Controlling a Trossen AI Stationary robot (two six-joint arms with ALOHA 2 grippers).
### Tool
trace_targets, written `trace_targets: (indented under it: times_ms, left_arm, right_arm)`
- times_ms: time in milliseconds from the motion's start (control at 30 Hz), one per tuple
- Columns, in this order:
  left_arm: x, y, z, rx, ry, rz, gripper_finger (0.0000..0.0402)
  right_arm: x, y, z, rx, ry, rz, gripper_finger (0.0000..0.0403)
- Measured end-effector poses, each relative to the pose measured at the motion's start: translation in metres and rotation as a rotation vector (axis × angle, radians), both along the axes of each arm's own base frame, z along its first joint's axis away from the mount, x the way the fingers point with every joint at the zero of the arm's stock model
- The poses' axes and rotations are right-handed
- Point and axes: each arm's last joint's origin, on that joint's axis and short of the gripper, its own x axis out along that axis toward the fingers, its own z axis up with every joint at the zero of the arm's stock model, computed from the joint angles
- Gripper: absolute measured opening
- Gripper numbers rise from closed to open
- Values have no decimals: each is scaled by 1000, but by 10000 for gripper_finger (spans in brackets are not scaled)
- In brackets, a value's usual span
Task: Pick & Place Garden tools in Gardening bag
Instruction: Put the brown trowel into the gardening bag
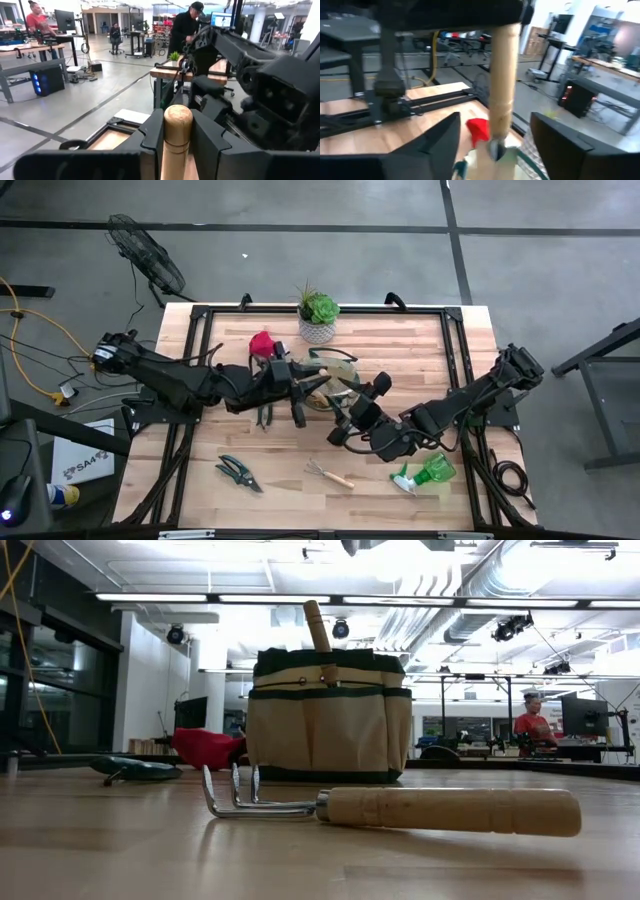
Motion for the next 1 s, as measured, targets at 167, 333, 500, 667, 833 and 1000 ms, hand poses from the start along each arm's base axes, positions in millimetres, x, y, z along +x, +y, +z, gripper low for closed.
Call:
trace_targets:
  times_ms: [167,333,500,667,833,1000]
  left_arm:
    - [-14,4,5,28,56,-60,64]
    - [-34,7,5,62,173,-203,64]
    - [-45,5,-1,142,299,-399,64]
    - [-45,2,-10,236,383,-503,64]
    - [-43,1,-19,331,424,-526,64]
    - [-40,5,-35,384,463,-553,64]
  right_arm:
    - [-10,7,8,24,1,100,269]
    - [-21,16,12,27,40,211,273]
    - [-27,23,11,7,61,225,274]
    - [-29,24,8,-7,91,221,274]
    - [-28,24,8,-5,88,225,274]
    - [-28,25,8,6,93,259,274]
